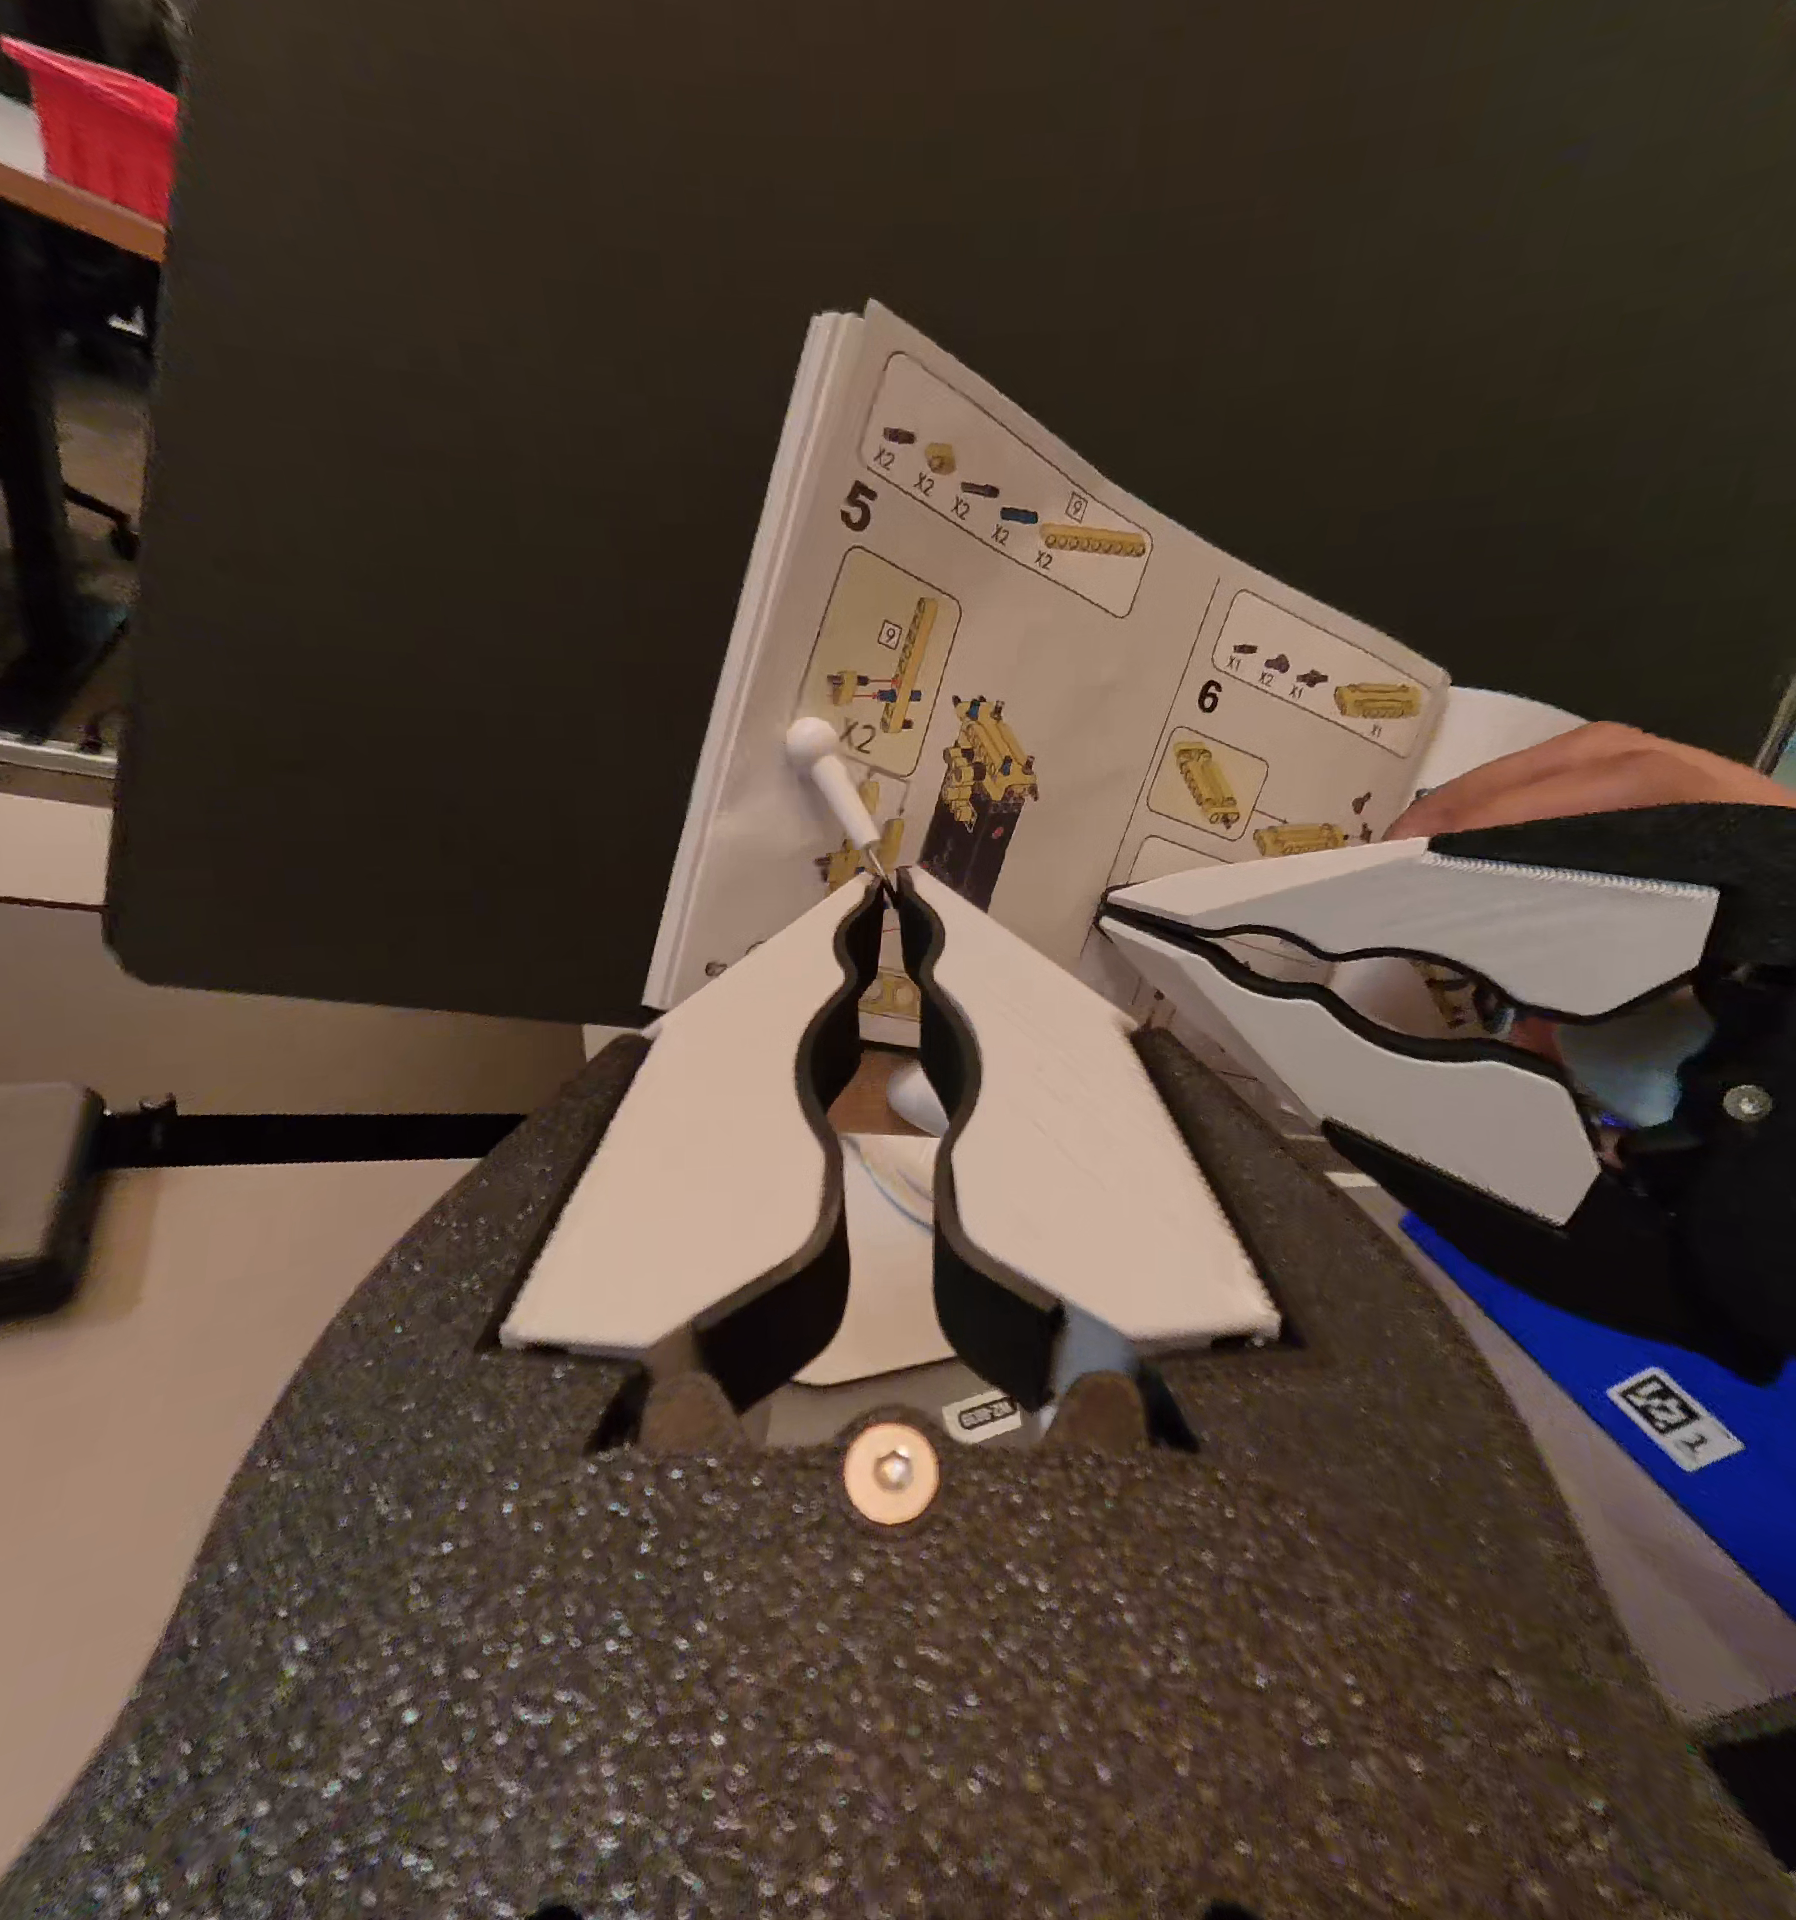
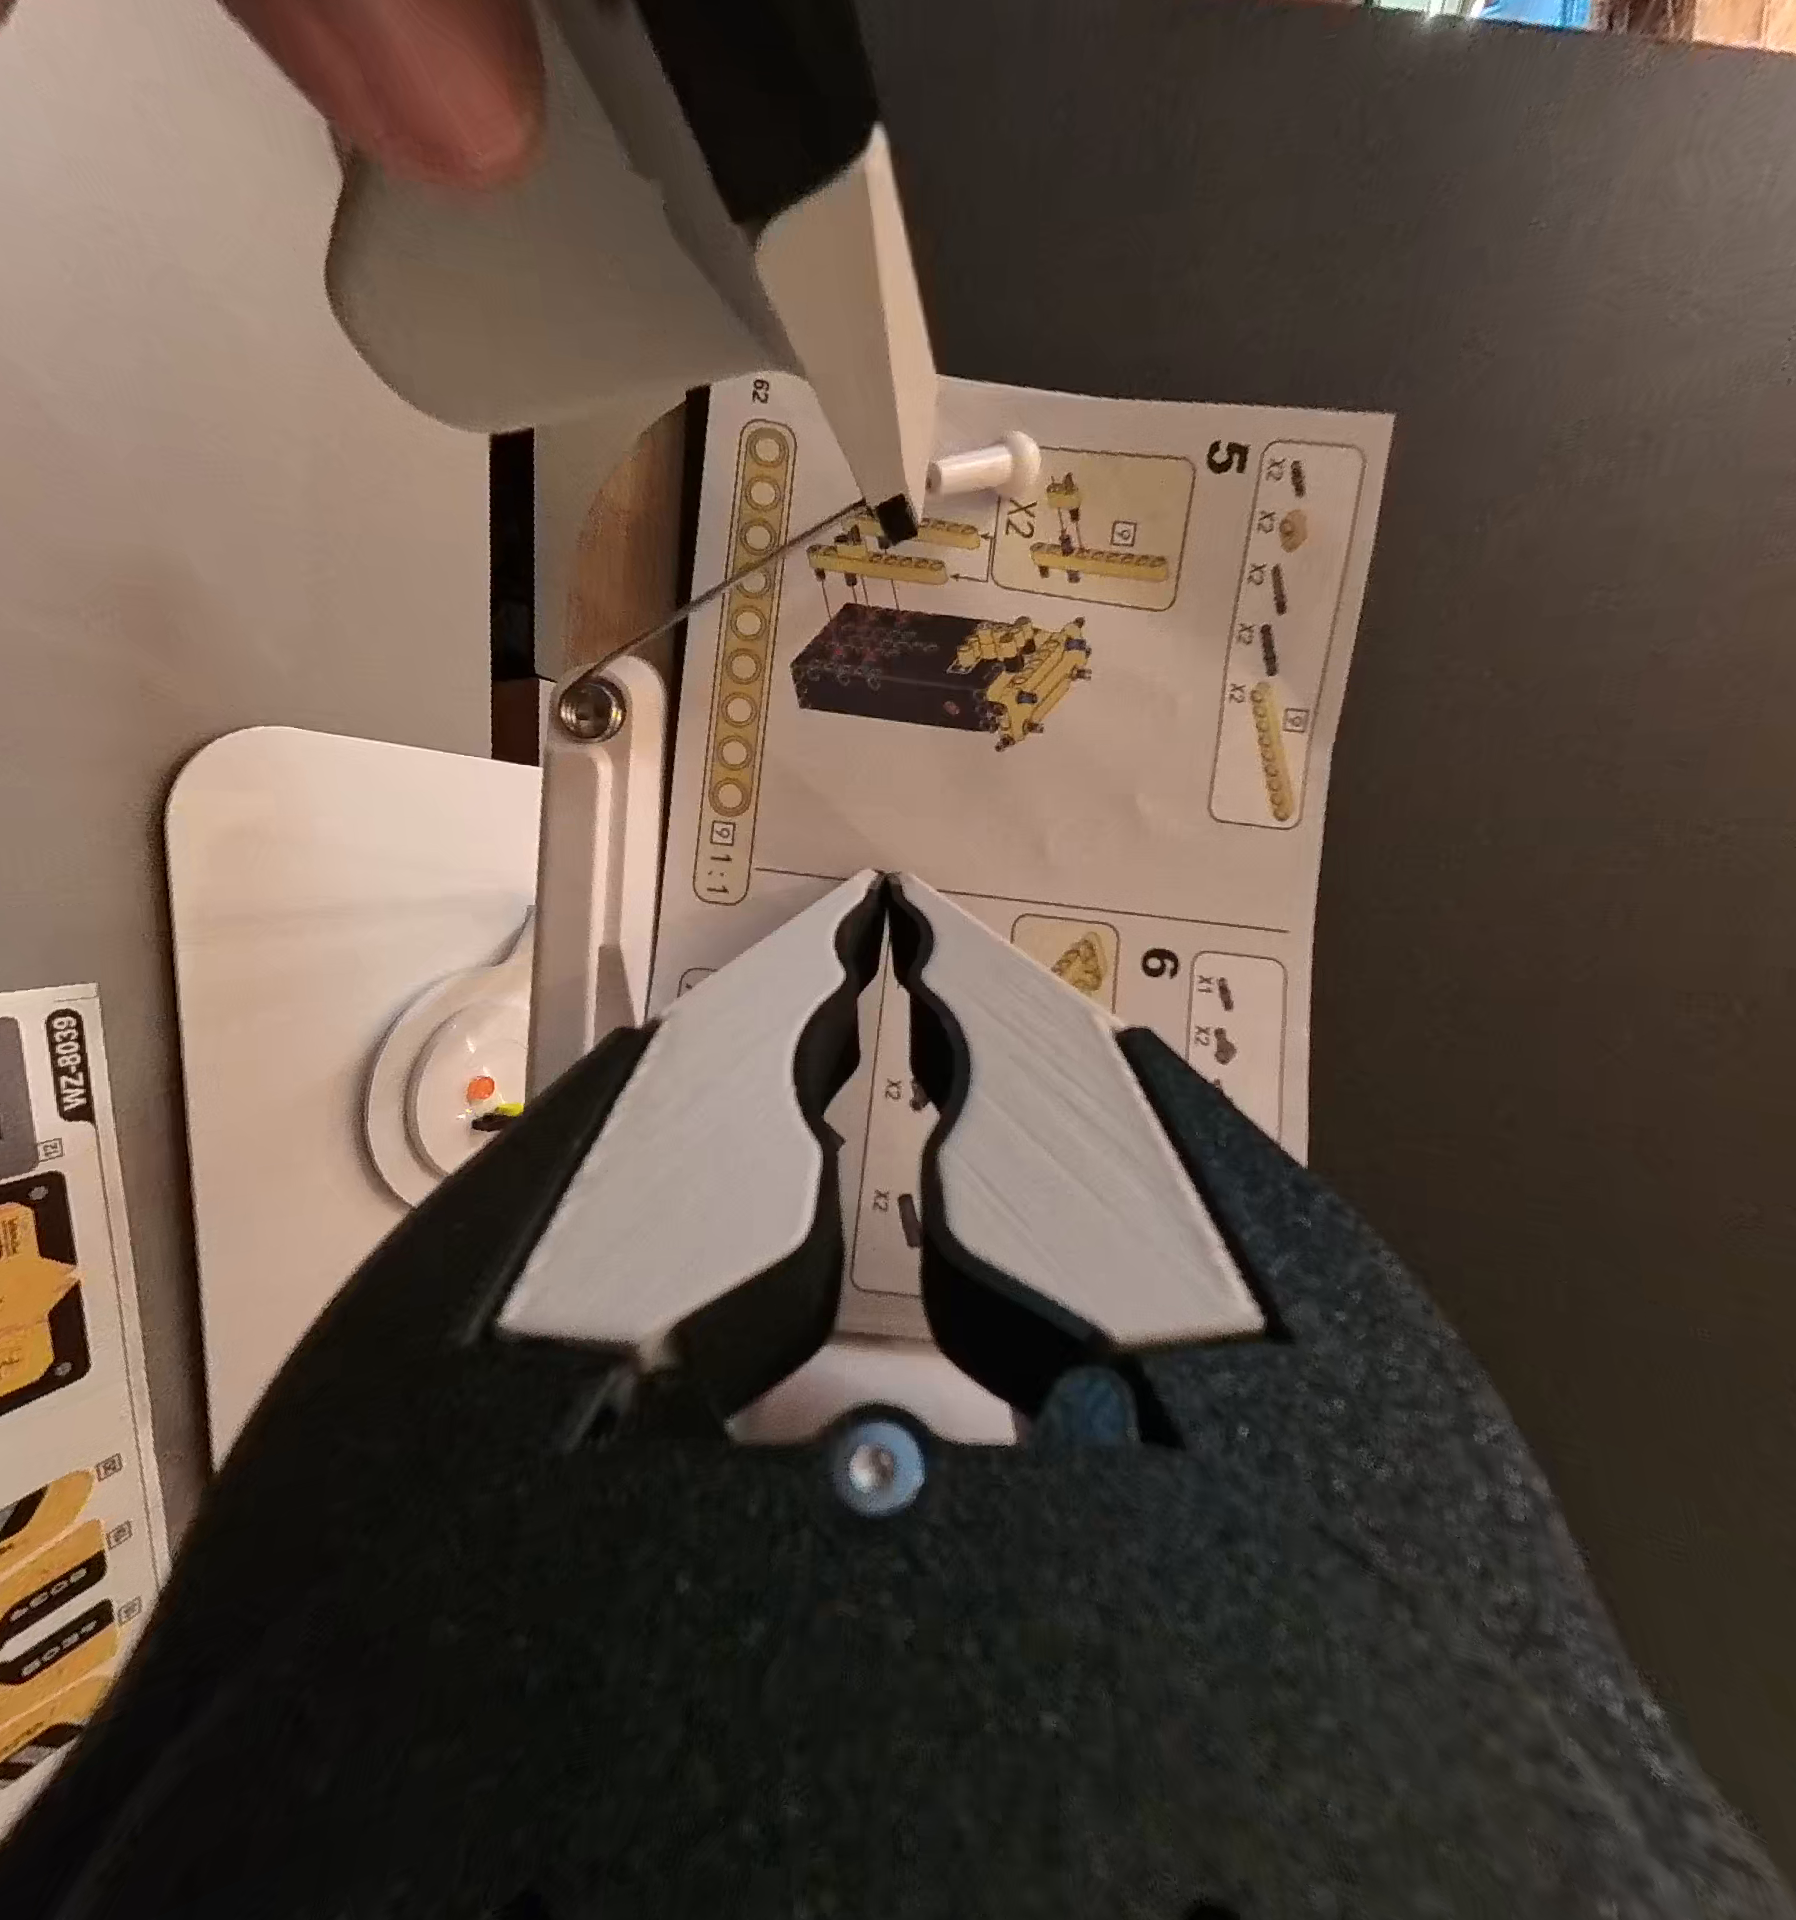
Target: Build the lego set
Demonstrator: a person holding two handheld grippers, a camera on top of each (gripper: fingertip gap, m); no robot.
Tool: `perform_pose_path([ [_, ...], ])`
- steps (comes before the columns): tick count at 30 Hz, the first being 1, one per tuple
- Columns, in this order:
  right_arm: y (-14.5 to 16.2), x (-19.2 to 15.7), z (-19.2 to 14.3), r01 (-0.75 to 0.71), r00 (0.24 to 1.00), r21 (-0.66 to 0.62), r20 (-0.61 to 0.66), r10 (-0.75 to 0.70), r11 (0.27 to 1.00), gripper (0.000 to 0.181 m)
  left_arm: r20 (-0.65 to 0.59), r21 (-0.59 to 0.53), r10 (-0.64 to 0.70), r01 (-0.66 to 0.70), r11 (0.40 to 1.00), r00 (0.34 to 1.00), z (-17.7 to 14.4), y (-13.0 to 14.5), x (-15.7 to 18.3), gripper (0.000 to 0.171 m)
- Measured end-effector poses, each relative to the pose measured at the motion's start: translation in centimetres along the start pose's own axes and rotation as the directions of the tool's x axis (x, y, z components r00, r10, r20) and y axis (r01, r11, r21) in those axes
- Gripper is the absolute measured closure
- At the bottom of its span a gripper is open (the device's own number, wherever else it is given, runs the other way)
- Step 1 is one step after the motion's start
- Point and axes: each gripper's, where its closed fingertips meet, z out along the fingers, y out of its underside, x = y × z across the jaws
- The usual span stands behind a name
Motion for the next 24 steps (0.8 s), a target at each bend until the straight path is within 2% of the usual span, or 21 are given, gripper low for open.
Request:
perform_pose_path([
  [4,0.0,0.0,0.0,-0.004,1.0,0.002,-0.002,0.004,1.0,0.181,0.032,0.019,-0.027,0.026,0.999,0.999,-0.4,0.2,-0.6,0.169],
  [10,0.0,0.1,0.0,-0.012,1.0,0.004,0.0,0.012,1.0,0.181,-0.015,0.0,-0.039,0.039,0.999,0.999,-0.5,0.3,-0.4,0.169],
  [14,0.1,0.1,0.0,-0.037,0.999,-0.004,0.01,0.037,0.999,0.181,-0.006,-0.005,0.005,-0.006,1.0,1.0,-0.2,0.1,-0.1,0.168],
  [19,0.0,0.1,-0.1,-0.082,0.996,-0.002,0.029,0.082,0.997,0.18,0.003,-0.007,-0.008,0.008,1.0,1.0,-0.7,0.3,0.0,0.165],
  [20,-0.1,0.0,-0.2,-0.116,0.992,0.005,0.049,0.116,0.993,0.178,0.007,0.006,-0.003,0.003,1.0,1.0,-1.1,0.0,0.1,0.158],
  [22,-0.9,-0.3,-0.9,-0.251,0.961,0.035,0.128,0.245,0.967,0.152,0.016,0.041,0.012,-0.013,0.999,1.0,-2.2,-1.0,0.3,0.151],
  [24,-1.6,0.3,-2.1,-0.389,0.909,0.064,0.19,0.372,0.919,0.139,0.025,0.06,0.038,-0.04,0.997,0.999,-3.5,-1.9,0.6,0.148],
])
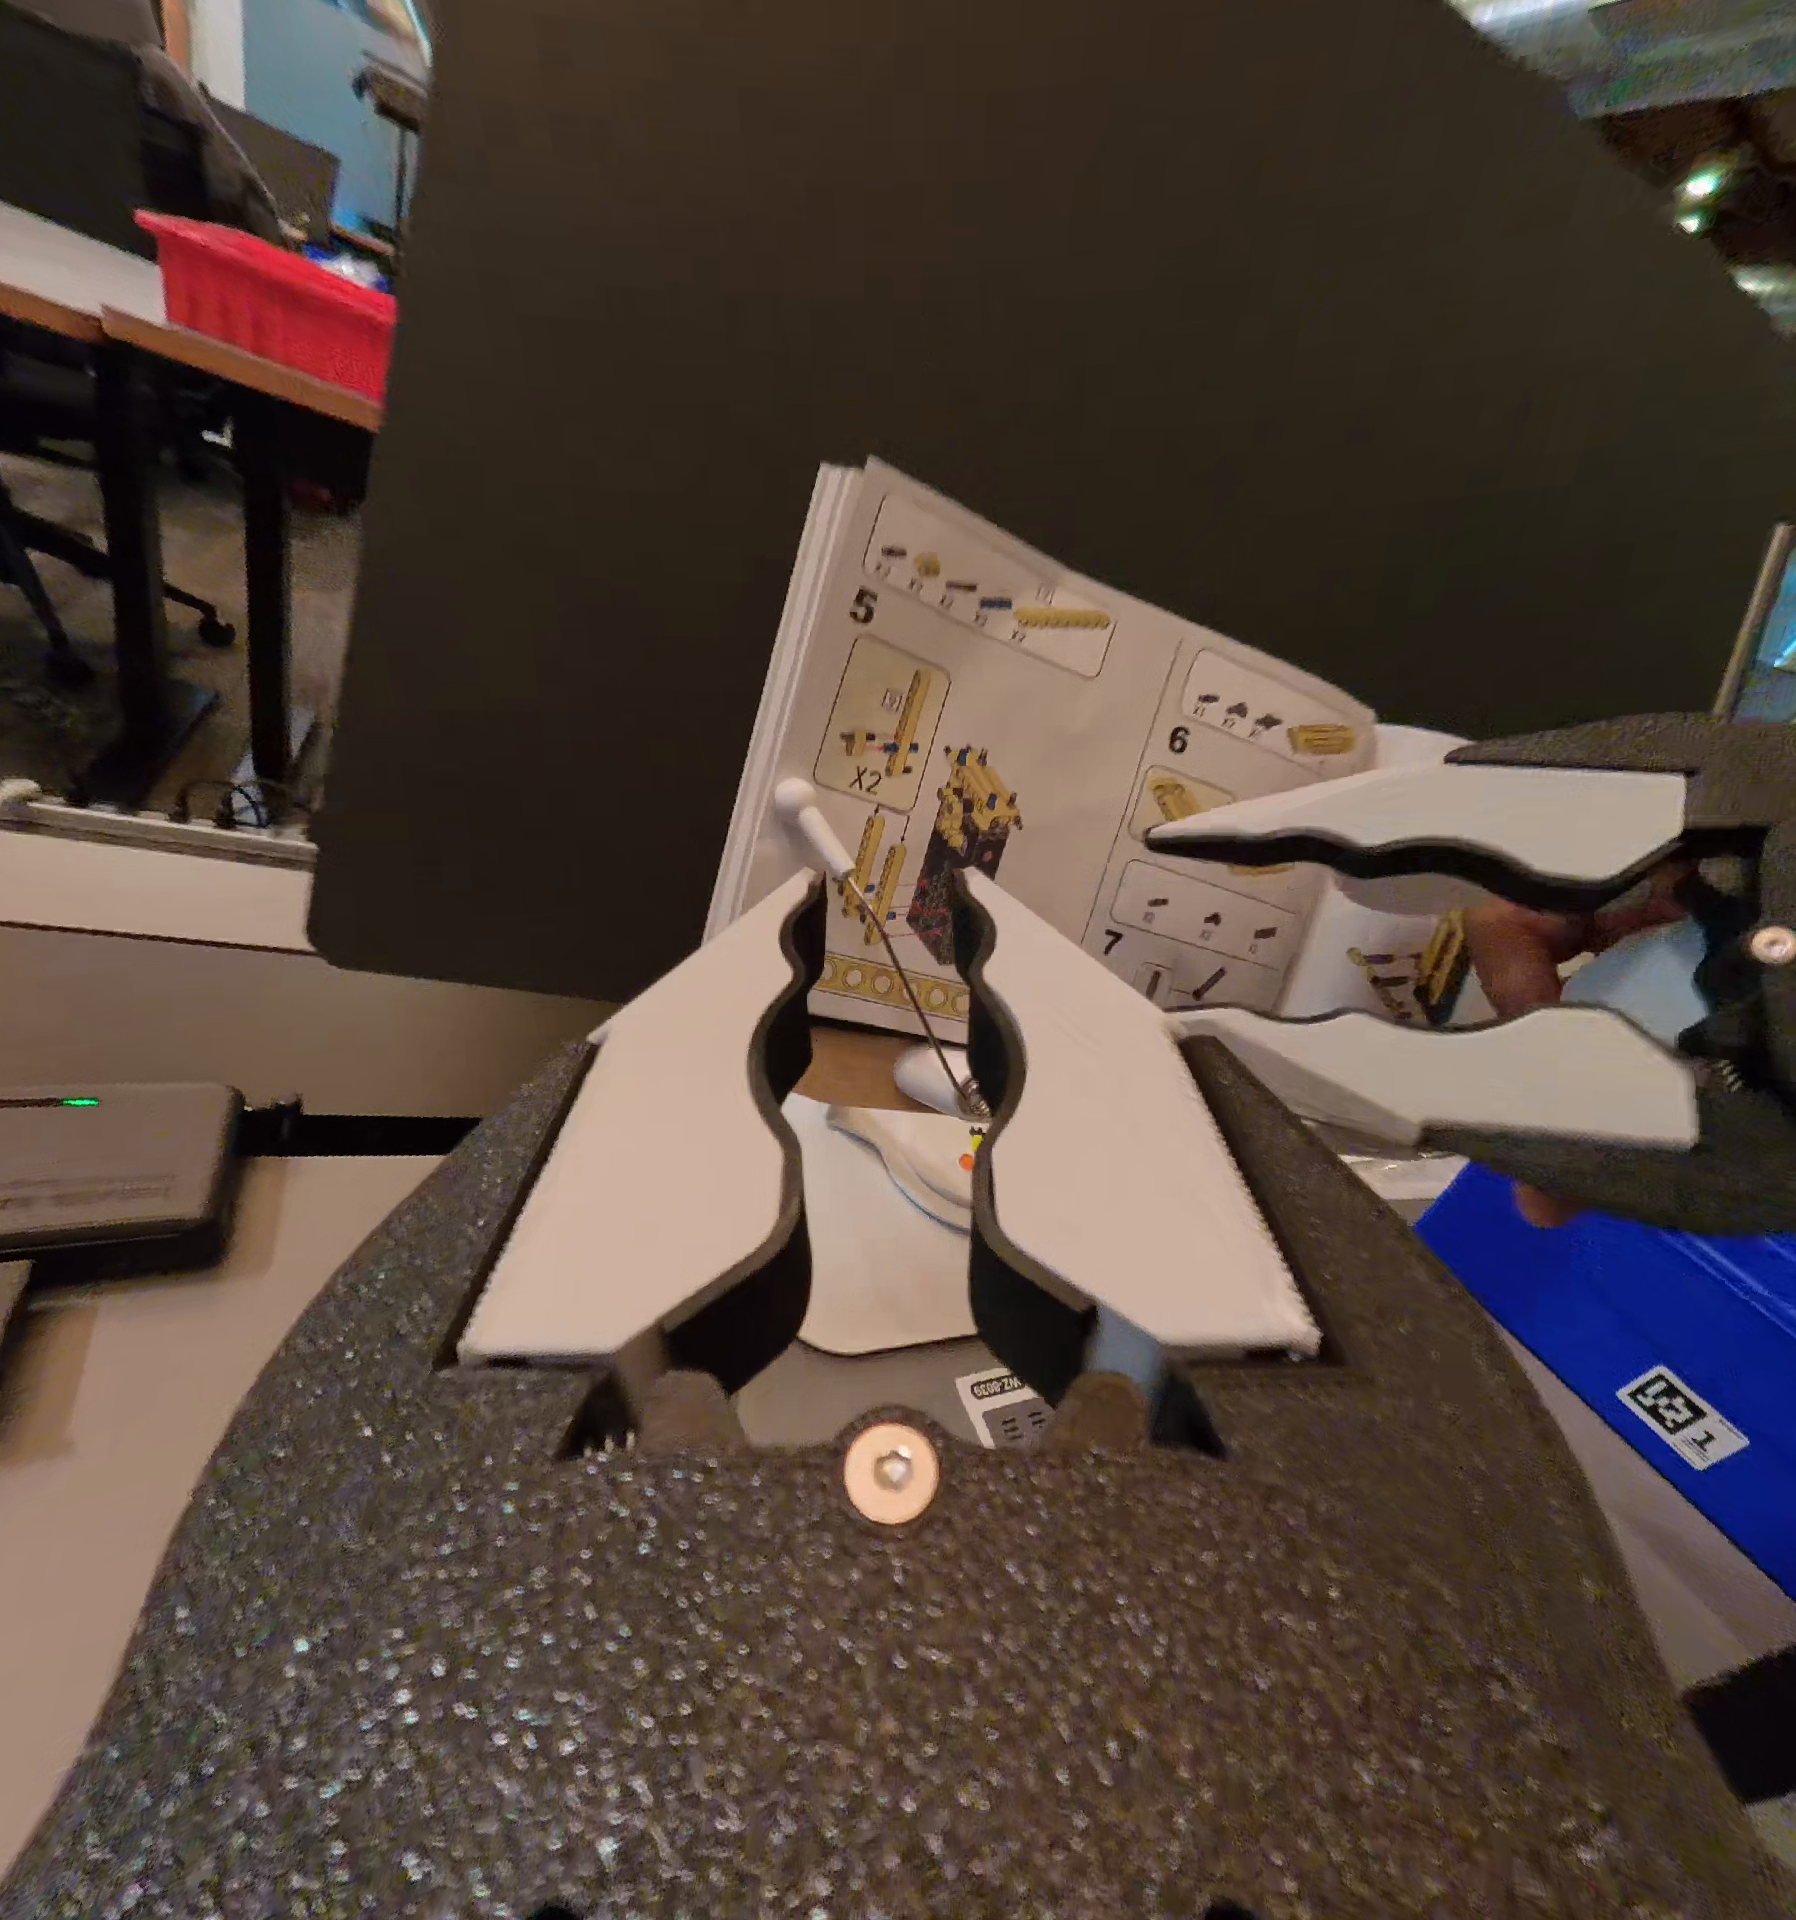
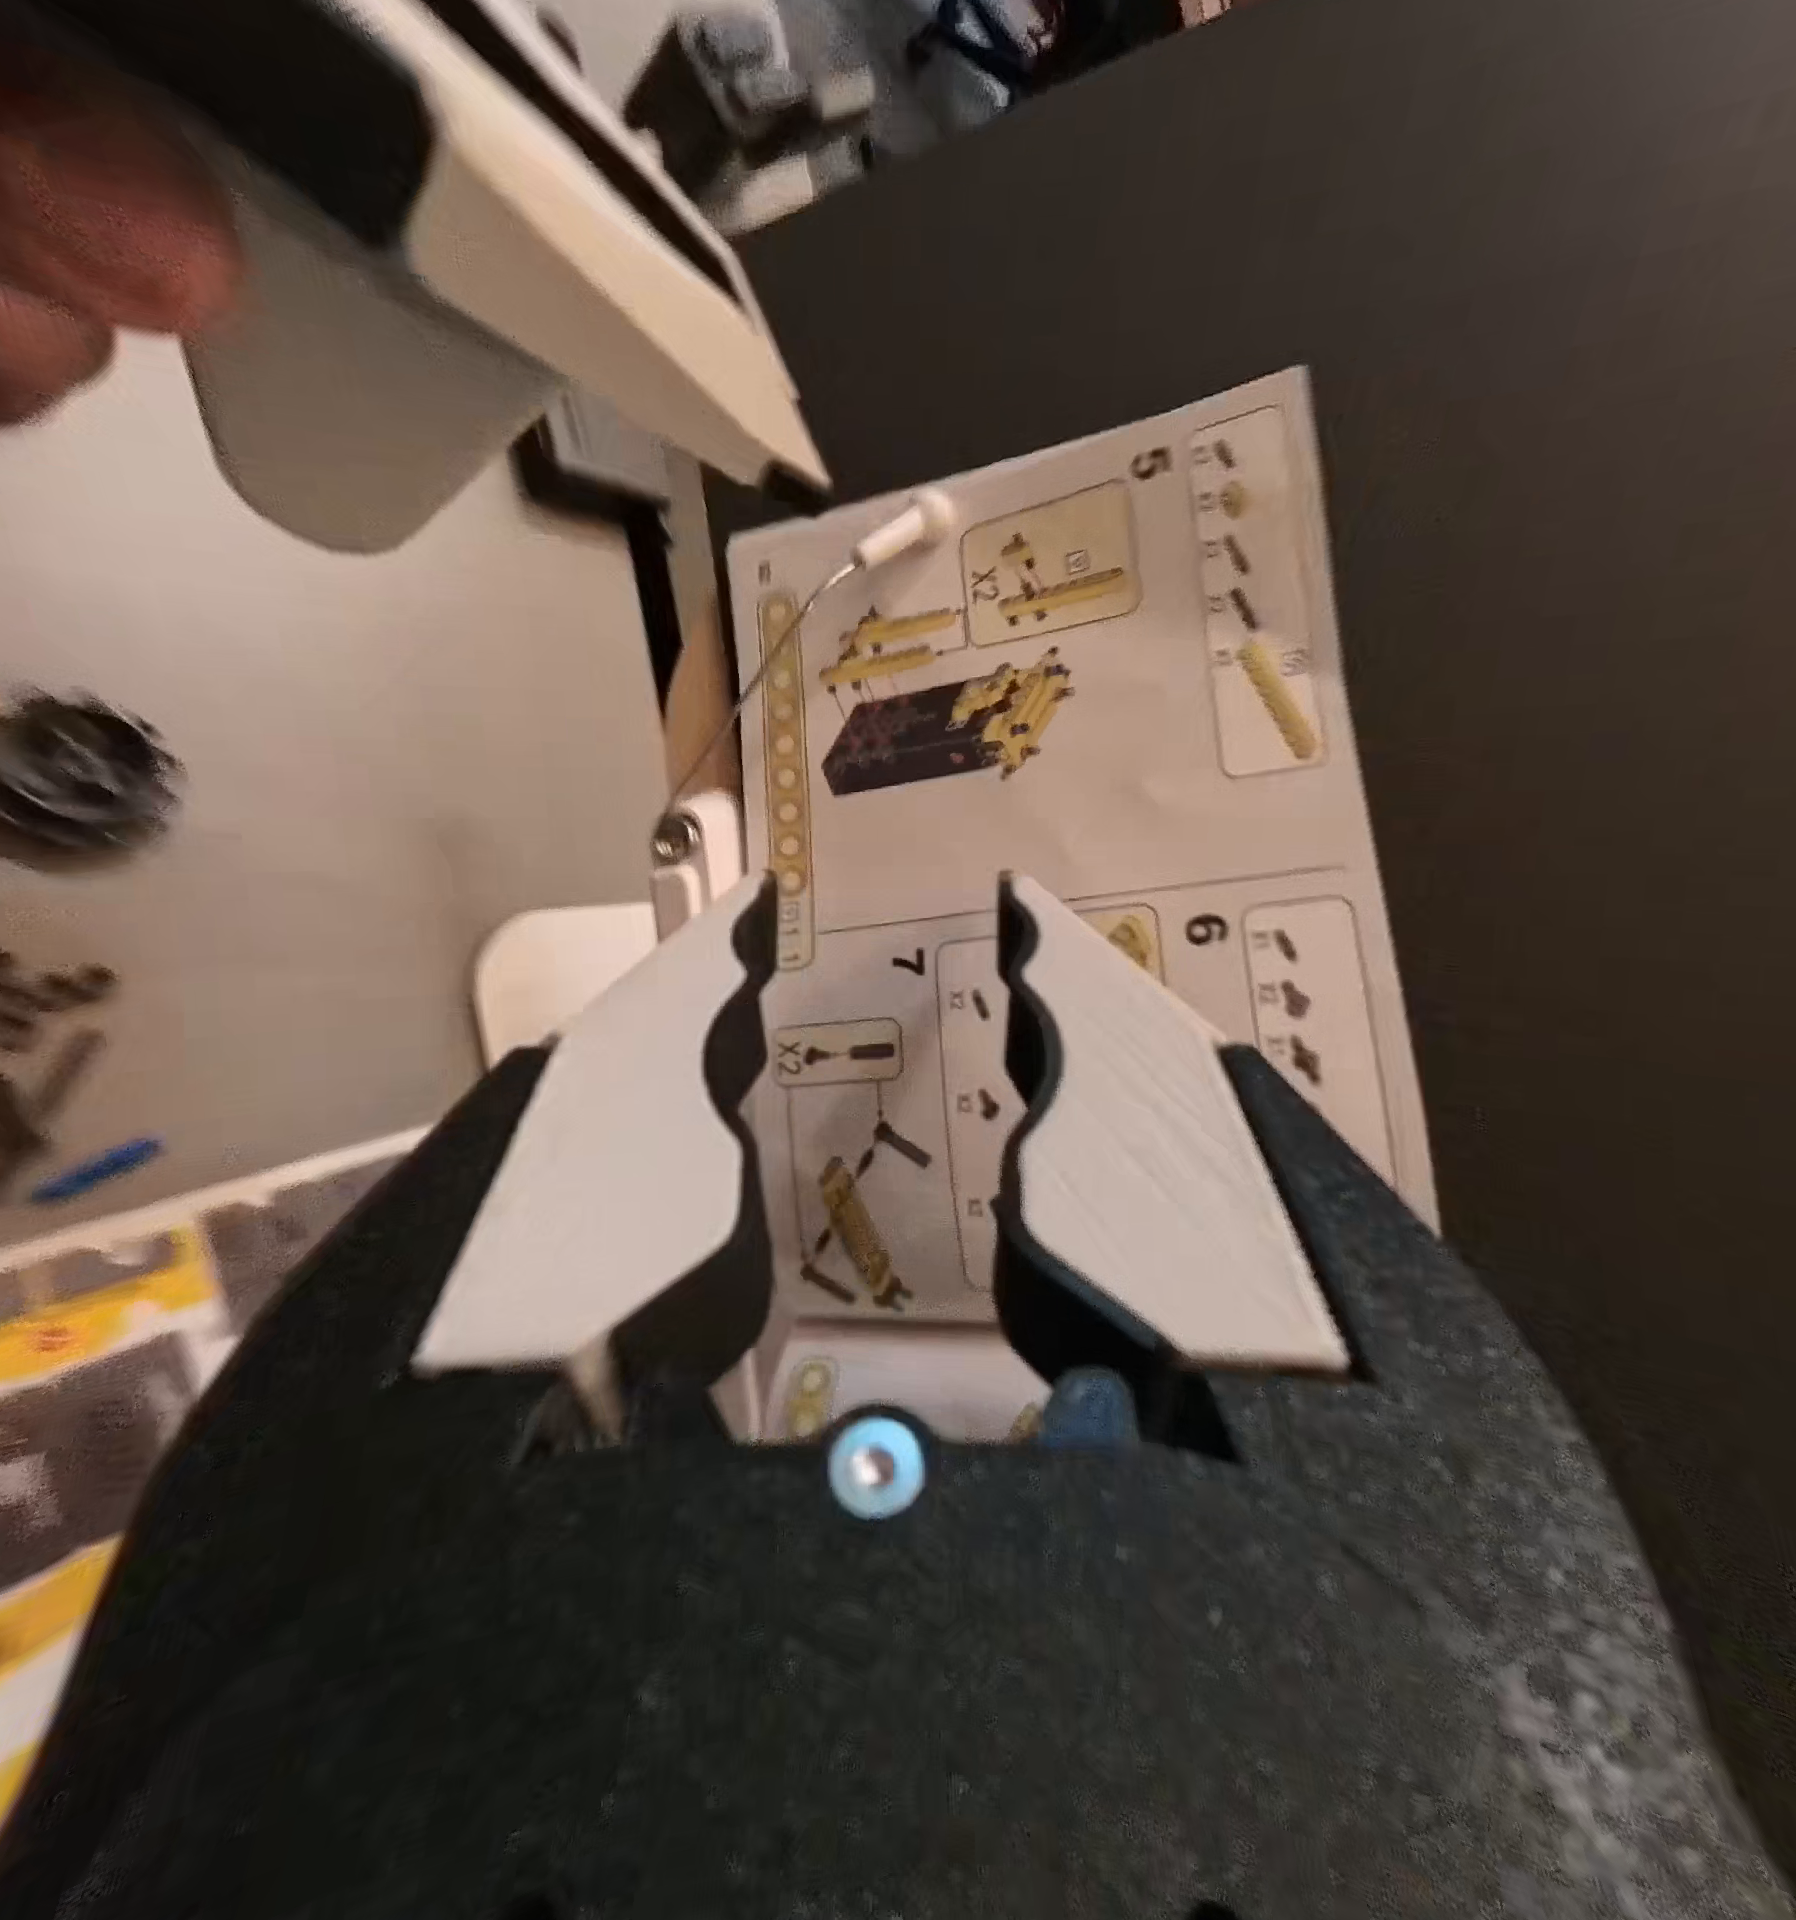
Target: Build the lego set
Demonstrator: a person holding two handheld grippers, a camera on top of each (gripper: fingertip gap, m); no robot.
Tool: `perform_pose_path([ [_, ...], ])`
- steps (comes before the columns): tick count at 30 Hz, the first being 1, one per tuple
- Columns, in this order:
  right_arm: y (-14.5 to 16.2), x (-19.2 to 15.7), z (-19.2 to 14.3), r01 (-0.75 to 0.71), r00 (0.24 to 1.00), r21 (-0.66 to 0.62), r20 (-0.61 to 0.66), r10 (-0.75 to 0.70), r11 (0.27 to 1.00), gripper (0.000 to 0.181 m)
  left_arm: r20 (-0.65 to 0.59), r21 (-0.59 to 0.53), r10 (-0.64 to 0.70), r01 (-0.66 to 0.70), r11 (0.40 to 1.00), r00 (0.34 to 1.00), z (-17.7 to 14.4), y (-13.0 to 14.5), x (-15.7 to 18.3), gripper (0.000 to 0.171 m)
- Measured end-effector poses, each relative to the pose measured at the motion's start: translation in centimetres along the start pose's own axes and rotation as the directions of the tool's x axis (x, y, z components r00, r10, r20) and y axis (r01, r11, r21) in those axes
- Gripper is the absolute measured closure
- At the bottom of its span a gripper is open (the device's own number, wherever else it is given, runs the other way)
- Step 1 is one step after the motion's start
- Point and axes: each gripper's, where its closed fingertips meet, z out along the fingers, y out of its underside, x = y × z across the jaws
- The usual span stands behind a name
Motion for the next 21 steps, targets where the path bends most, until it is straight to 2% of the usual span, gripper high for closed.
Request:
perform_pose_path([
  [3,-1.0,0.7,-3.2,-0.148,0.989,0.077,0.035,0.145,0.986,0.13,0.005,0.0,0.036,-0.036,0.999,0.999,-1.8,-1.1,0.3,0.147],
  [6,-0.2,1.9,-7.5,-0.26,0.965,0.13,0.004,0.262,0.957,0.13,0.029,-0.006,0.069,-0.069,0.998,0.997,-3.3,-1.8,-0.1,0.147],
  [8,1.8,3.0,-10.6,-0.308,0.945,0.147,-0.068,0.32,0.94,0.13,0.039,-0.009,0.068,-0.068,0.998,0.997,-4.2,-1.9,-0.4,0.147],
  [11,7.9,5.8,-14.7,-0.351,0.893,0.102,-0.263,0.365,0.931,0.131,-0.008,-0.05,0.0,0.0,0.999,1.0,-5.4,-1.3,0.7,0.147],
  [13,12.5,8.0,-17.0,-0.439,0.822,0.08,-0.366,0.436,0.895,0.131,-0.075,-0.083,-0.053,0.047,0.995,0.996,-6.6,-0.7,2.5,0.147],
  [16,18.5,12.0,-19.8,-0.609,0.635,0.16,-0.489,0.598,0.777,0.131,-0.163,-0.125,-0.058,0.037,0.991,0.985,-8.7,0.1,5.8,0.147],
  [17,19.7,13.0,-20.2,-0.654,0.578,0.203,-0.487,0.655,0.729,0.131,-0.181,-0.136,-0.042,0.018,0.991,0.983,-9.4,0.5,6.7,0.147],
  [19,20.6,14.0,-19.8,-0.718,0.518,0.256,-0.425,0.743,0.647,0.131,-0.206,-0.154,-0.008,-0.024,0.988,0.978,-10.6,1.3,8.5,0.147],
  [21,21.1,14.9,-18.9,-0.739,0.492,0.265,-0.416,0.765,0.619,0.132,-0.237,-0.178,0.018,-0.061,0.982,0.971,-11.8,2.3,10.2,0.147],
])
